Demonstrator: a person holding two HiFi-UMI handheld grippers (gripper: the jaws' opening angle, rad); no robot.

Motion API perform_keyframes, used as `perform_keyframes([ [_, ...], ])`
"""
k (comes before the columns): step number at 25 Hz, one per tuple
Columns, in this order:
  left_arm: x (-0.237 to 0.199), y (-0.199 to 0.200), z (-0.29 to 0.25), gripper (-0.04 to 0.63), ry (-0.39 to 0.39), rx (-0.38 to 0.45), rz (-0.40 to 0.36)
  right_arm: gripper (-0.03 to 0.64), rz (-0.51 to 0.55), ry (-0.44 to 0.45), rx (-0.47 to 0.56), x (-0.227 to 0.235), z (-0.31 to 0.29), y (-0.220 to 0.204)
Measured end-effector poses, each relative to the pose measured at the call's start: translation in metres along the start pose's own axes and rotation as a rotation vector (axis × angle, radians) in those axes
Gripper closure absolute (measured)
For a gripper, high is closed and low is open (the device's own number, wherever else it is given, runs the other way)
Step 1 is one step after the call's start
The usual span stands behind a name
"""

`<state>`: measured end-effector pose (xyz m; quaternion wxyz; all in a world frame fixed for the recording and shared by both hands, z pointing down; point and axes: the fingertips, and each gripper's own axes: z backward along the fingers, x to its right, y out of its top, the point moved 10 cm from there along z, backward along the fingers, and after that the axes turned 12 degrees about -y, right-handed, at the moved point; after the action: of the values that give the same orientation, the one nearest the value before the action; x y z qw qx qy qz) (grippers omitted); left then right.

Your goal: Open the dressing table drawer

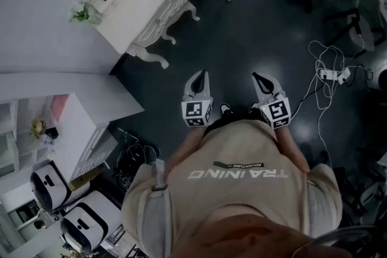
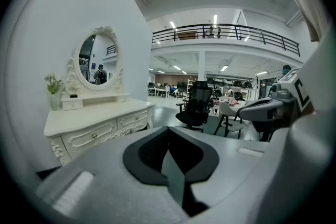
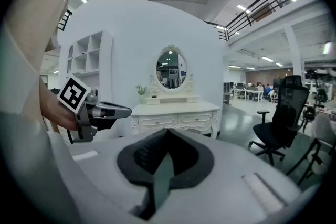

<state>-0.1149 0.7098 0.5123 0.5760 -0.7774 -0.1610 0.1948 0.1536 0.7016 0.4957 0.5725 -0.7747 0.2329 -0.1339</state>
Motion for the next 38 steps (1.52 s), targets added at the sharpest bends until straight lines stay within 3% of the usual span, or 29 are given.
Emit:
perform_keyframes([
  [6, -0.017, 0.004, 0.013, 0.588, -0.009, -0.011, -0.002, 0.614, 0.004, 0.000, -0.007, -0.015, -0.016, 0.013],
  [11, -0.033, 0.006, -0.018, 0.588, -0.005, -0.029, 0.010, 0.614, -0.008, -0.008, -0.039, 0.006, -0.041, 0.012],
  [19, -0.059, 0.043, -0.103, 0.588, 0.086, -0.042, -0.011, 0.614, -0.024, 0.053, 0.031, 0.086, -0.132, 0.028],
  [23, -0.079, 0.086, -0.170, 0.588, 0.087, -0.044, -0.095, 0.614, -0.020, 0.055, 0.101, 0.149, -0.183, 0.051],
  [26, -0.090, 0.110, -0.216, 0.588, 0.106, -0.026, -0.140, 0.614, -0.102, 0.056, 0.098, 0.193, -0.212, 0.049],
  [31, -0.103, 0.120, -0.279, 0.588, 0.161, 0.021, -0.070, 0.614, -0.102, 0.073, 0.098, 0.253, -0.255, 0.050],
  [38, -0.115, 0.121, -0.322, 0.588, 0.156, -0.047, -0.031, 0.614, -0.066, 0.148, 0.095, 0.271, -0.305, 0.068],
])
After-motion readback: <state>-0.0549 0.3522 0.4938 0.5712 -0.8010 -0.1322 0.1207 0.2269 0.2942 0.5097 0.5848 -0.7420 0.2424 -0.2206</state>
